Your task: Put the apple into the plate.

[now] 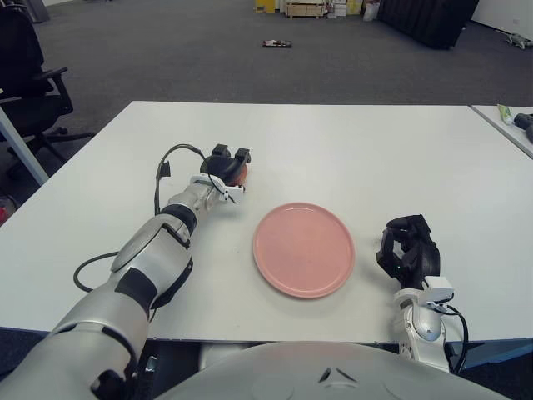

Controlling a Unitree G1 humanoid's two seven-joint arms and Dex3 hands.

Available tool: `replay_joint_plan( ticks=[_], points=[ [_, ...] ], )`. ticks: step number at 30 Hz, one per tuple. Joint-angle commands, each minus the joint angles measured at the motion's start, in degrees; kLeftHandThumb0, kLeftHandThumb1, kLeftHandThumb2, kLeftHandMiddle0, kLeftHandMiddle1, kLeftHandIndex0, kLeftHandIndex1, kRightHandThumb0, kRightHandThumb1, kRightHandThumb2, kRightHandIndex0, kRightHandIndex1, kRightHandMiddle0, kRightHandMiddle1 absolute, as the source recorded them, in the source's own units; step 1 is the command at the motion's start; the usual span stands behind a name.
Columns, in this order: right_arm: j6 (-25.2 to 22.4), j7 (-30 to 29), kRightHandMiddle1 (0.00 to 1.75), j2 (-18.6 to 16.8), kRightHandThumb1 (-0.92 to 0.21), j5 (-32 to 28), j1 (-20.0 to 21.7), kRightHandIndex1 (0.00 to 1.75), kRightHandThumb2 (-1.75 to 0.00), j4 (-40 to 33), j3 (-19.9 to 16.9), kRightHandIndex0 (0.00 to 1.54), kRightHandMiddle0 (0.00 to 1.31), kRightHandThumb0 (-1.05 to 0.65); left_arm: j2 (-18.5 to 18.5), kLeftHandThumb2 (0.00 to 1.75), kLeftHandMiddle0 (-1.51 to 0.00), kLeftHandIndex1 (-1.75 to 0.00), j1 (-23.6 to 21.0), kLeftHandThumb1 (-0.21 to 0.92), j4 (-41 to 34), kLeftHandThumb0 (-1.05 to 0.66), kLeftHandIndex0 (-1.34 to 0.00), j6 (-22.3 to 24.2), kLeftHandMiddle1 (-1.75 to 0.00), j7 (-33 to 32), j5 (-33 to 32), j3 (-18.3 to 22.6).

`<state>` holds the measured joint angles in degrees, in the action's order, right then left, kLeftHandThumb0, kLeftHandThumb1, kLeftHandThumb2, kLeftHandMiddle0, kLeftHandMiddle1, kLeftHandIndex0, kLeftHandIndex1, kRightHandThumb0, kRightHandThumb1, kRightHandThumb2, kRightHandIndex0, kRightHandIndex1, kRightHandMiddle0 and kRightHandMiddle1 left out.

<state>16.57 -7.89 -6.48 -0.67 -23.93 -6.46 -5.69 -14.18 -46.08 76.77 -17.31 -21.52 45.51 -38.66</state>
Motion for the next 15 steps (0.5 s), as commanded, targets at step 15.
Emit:
replay_joint_plan(
  ticks=[15],
  points=[
    [1.1, 0.2, 1.75, -0.1, -0.64, -0.4, 0.8, 1.75, -0.92, -0.2, -0.5, 0.77, 0.37, -0.39, 0.3, 1.55, -0.82, -1.75, 3.9, 0.09, 1.7, 0.00, -0.55, 0.7, -1.64, 6.4, -3.6, 3.7]
  ],
)
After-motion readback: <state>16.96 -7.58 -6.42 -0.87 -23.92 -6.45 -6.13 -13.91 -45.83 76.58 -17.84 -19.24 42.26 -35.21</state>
